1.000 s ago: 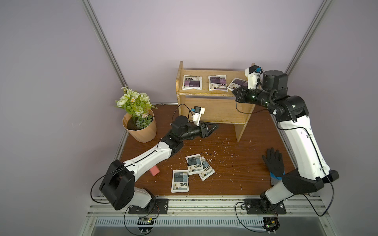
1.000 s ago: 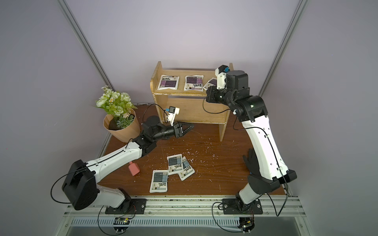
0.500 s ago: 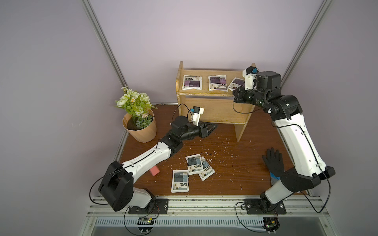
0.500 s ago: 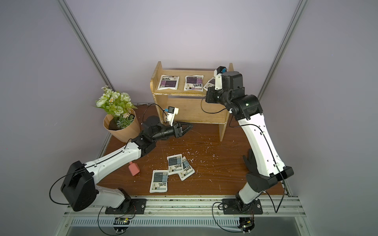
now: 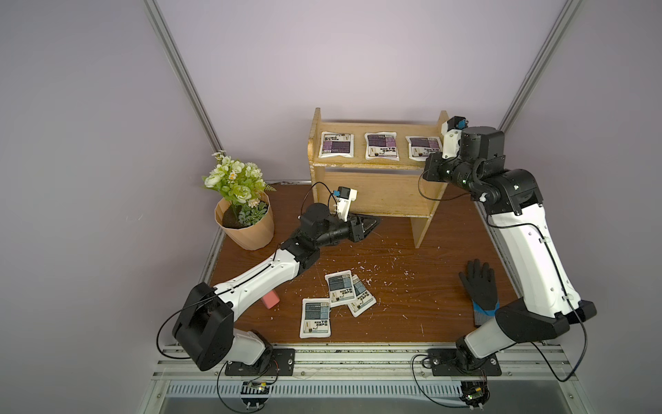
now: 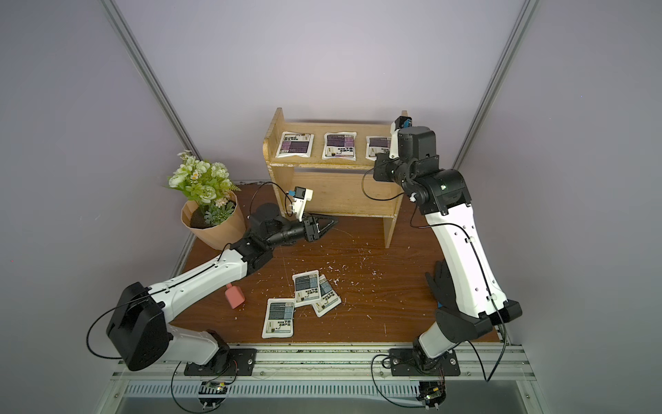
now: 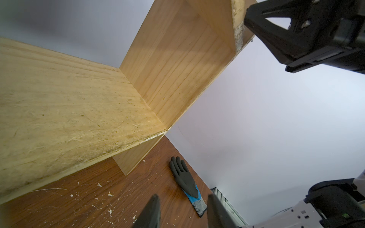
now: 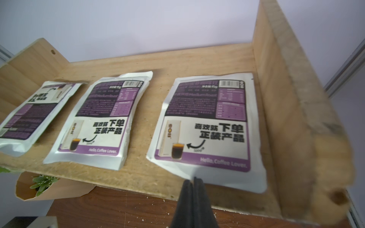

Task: Place the bagged coffee beans on the shelf by color
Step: Place the bagged coffee beans on the shelf, then pick up the bagged coffee beans at the center of the board.

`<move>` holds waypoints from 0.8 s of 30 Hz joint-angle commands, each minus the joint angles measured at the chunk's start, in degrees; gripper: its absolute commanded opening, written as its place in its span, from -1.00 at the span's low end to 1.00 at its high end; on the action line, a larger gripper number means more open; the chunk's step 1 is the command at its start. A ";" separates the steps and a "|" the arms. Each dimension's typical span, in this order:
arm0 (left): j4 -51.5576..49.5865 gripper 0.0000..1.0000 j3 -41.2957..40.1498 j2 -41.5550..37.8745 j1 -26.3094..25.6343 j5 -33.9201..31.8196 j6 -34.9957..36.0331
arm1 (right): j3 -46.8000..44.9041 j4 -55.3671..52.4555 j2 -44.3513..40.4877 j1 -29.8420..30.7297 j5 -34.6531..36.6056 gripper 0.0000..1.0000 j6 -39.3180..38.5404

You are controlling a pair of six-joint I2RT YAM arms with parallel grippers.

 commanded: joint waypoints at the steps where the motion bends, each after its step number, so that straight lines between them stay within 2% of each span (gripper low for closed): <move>1: -1.08 -0.16 0.28 -1.76 0.72 0.51 1.84 | -0.26 0.38 -2.99 -0.35 1.08 -1.00 -1.04; 5: -5.24 -0.15 0.27 -2.51 0.73 -0.53 4.51 | -2.13 4.45 -6.57 -0.35 -8.18 -1.00 -1.29; 11: -19.02 -0.15 -0.16 -4.83 0.70 -6.18 11.97 | -13.35 10.51 -16.02 -0.26 -23.14 -0.99 0.60; 16: -28.79 -0.15 -5.84 -9.44 0.65 -12.97 14.41 | -37.47 15.84 -25.86 1.98 -33.05 -0.98 4.92; 21: -32.43 -0.14 -15.22 -14.54 0.72 -15.94 10.36 | -58.19 23.69 -32.23 6.95 -33.71 -0.97 12.06; 24: -30.69 -0.09 -21.82 -17.12 0.72 -15.11 5.97 | -68.05 29.58 -32.88 9.88 -33.95 -0.82 15.15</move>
